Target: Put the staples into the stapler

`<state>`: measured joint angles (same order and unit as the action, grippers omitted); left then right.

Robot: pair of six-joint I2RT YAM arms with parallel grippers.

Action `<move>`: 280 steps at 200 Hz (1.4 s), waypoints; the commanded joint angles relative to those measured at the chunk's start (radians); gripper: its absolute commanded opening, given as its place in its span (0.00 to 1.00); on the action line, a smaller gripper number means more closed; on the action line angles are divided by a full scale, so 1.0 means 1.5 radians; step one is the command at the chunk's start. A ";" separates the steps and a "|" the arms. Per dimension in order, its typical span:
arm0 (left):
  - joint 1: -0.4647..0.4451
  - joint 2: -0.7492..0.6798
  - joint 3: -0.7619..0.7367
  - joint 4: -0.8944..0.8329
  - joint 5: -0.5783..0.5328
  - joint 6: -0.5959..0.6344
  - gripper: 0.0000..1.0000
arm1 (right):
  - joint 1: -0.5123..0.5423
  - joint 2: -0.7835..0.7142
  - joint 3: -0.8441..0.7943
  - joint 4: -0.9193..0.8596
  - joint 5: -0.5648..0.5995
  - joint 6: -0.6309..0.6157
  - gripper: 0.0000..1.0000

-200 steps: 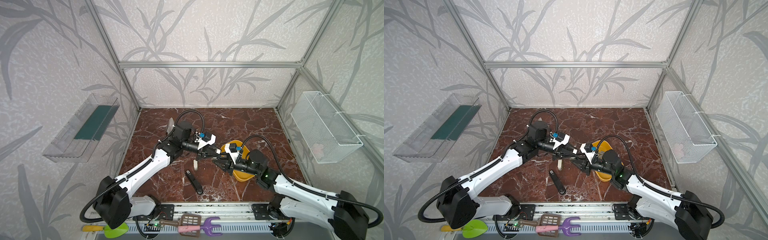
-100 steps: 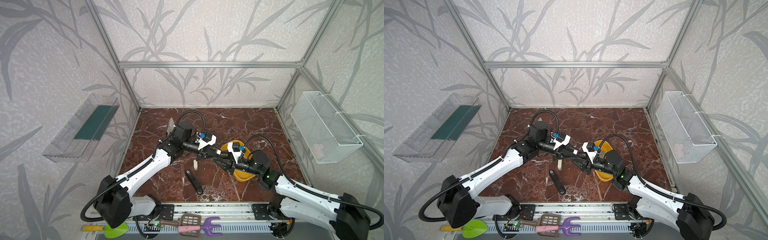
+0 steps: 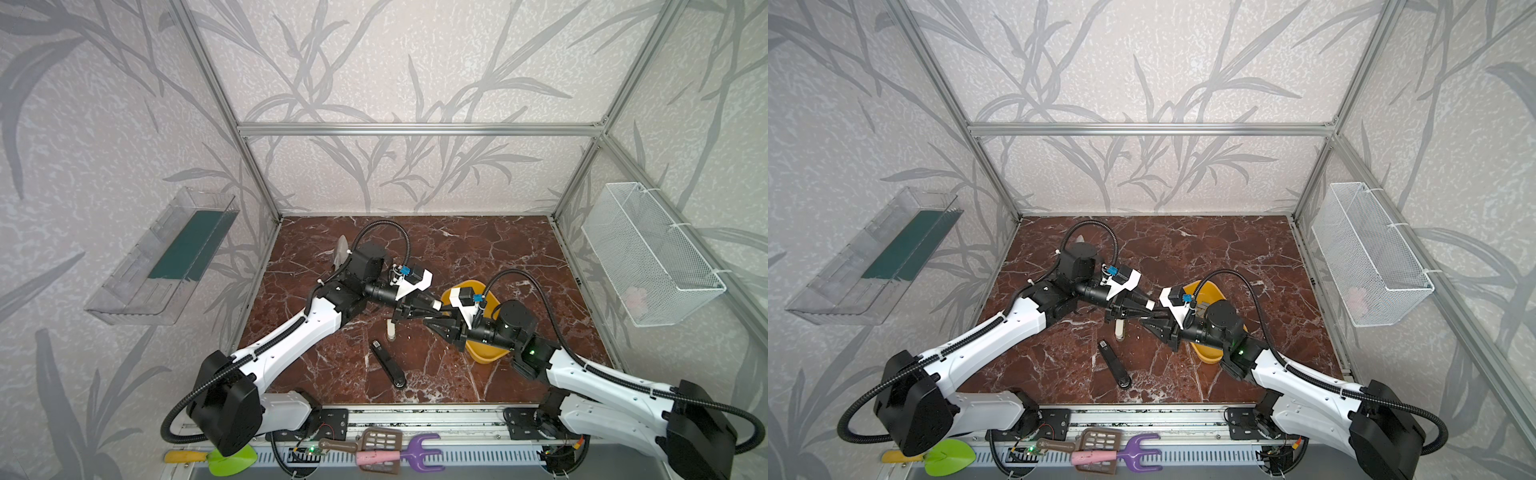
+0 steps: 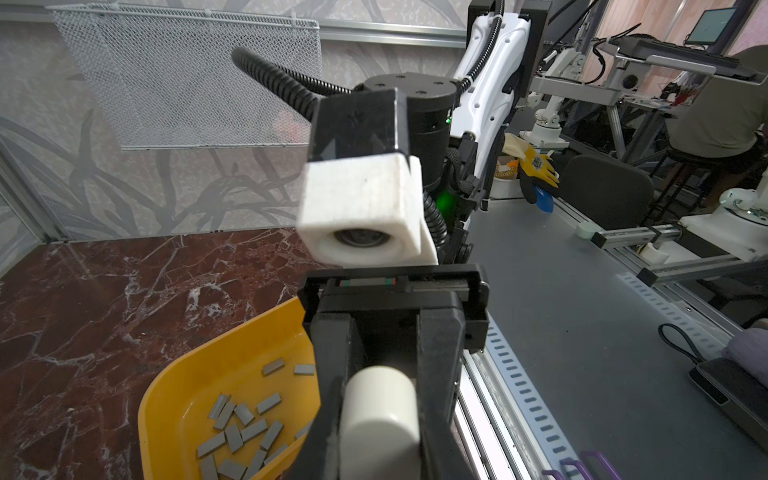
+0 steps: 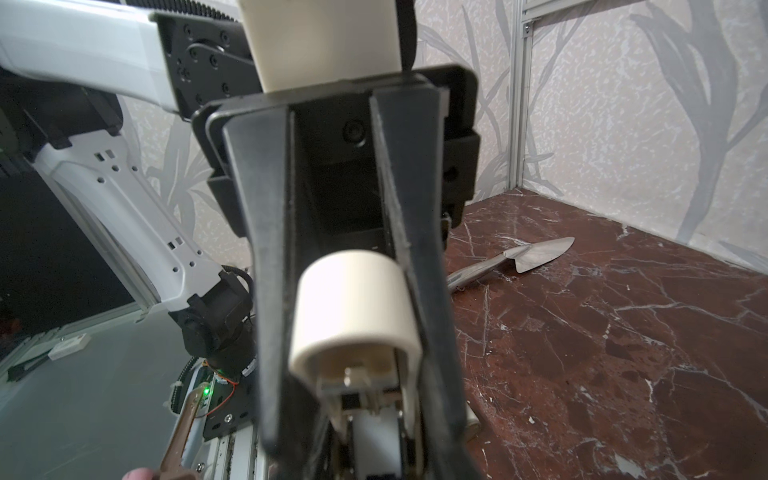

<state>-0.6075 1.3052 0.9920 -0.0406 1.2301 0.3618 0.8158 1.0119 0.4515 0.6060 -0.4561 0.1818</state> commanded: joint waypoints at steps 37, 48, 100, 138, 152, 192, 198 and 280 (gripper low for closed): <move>0.017 -0.078 -0.043 0.065 -0.228 0.024 0.73 | 0.008 0.004 0.056 -0.104 0.185 0.049 0.05; 0.044 -0.098 -0.055 0.088 -0.259 0.017 0.76 | 0.021 0.019 0.077 -0.140 0.220 0.047 0.02; 0.180 -0.140 -0.082 0.099 -0.462 0.089 0.79 | 0.093 0.154 0.219 -0.344 0.415 0.032 0.00; 0.181 -0.105 -0.031 -0.002 -0.561 0.195 0.72 | 0.116 0.299 0.388 -0.604 0.520 0.134 0.00; 0.186 -0.091 -0.005 -0.127 -0.521 0.341 0.64 | 0.128 0.339 0.448 -0.680 0.536 0.120 0.00; 0.222 -0.086 -0.118 -0.118 -0.488 0.525 0.57 | 0.134 0.405 0.418 -0.670 0.548 0.146 0.00; 0.231 -0.087 -0.134 -0.120 -0.456 0.546 0.60 | 0.134 0.416 0.422 -0.678 0.554 0.151 0.00; 0.227 -0.024 -0.179 -0.198 -0.472 0.787 0.66 | 0.078 0.514 0.465 -0.728 0.463 0.178 0.00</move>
<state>-0.2619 1.3148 0.7933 -0.3542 0.5205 1.3533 0.9596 1.7664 1.1137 -0.4477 0.2783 0.4229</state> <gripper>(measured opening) 0.638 0.302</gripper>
